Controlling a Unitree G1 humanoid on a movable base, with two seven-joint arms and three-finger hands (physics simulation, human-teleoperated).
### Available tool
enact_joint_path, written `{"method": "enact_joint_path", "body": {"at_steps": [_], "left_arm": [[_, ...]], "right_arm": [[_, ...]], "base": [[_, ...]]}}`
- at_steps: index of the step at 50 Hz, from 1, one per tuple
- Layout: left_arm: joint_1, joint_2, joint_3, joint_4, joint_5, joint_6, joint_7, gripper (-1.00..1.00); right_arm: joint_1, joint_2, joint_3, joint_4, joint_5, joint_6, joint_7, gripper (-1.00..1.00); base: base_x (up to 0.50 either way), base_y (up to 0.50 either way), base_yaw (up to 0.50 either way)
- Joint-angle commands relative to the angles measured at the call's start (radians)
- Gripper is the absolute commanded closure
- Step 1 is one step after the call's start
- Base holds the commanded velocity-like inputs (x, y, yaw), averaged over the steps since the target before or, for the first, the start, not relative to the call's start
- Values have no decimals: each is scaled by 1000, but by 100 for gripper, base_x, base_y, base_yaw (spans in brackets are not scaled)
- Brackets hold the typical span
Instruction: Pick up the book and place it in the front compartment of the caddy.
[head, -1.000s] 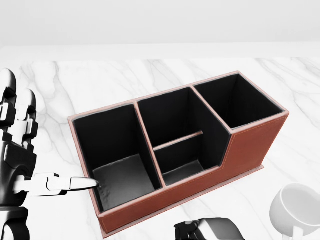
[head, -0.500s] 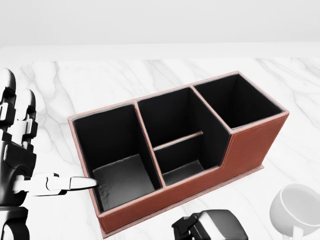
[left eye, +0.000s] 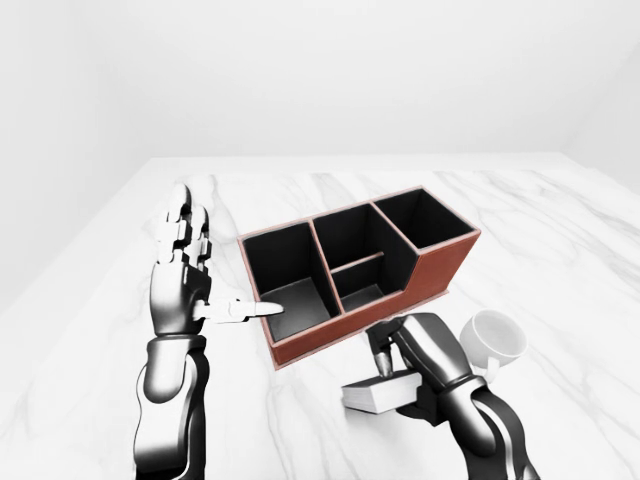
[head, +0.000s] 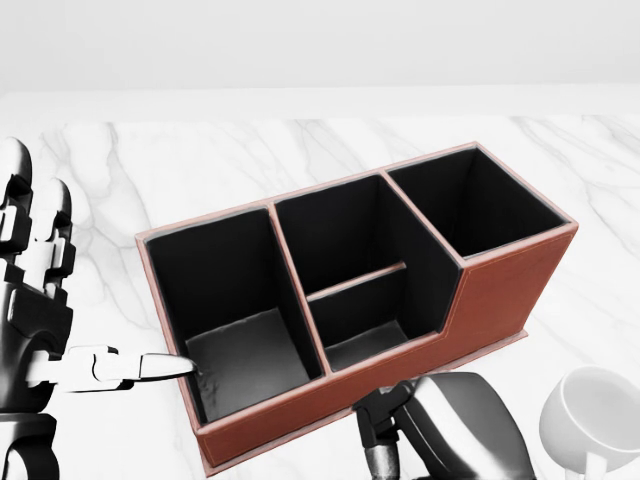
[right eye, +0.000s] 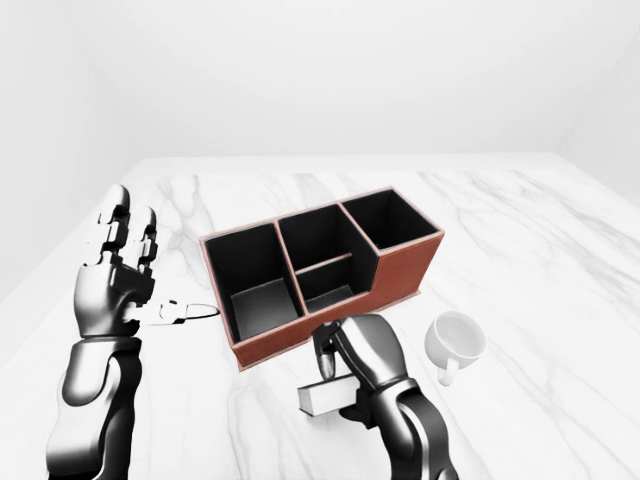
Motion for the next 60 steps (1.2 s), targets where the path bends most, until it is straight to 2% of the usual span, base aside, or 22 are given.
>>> {"method": "enact_joint_path", "body": {"at_steps": [1,4,10,19,35,40,60], "left_arm": [[-1,0,1,-2,-1,0,1,-100],[0,0,-1,1,0,0,1,-100],[-1,0,-2,-2,1,0,1,-100],[1,-1,-5,4,2,0,1,-100],[0,-1,-3,5,2,0,1,-100],[2,-1,-5,7,4,0,0,-100],[0,0,-2,5,2,0,1,-100]], "right_arm": [[-53,22,-30,-79,-22,21,61,100],[-83,26,-41,-92,-27,34,88,100],[-111,30,-52,-101,-41,37,116,100],[-191,37,-66,-114,-64,59,182,100],[-372,40,-100,-120,-90,129,304,100],[-423,33,-112,-94,-90,141,312,100],[-579,13,-131,33,-92,143,295,100]], "base": [[0,0,0],[0,0,0],[0,0,0],[0,0,0],[0,0,0],[0,0,0],[0,0,0]]}}
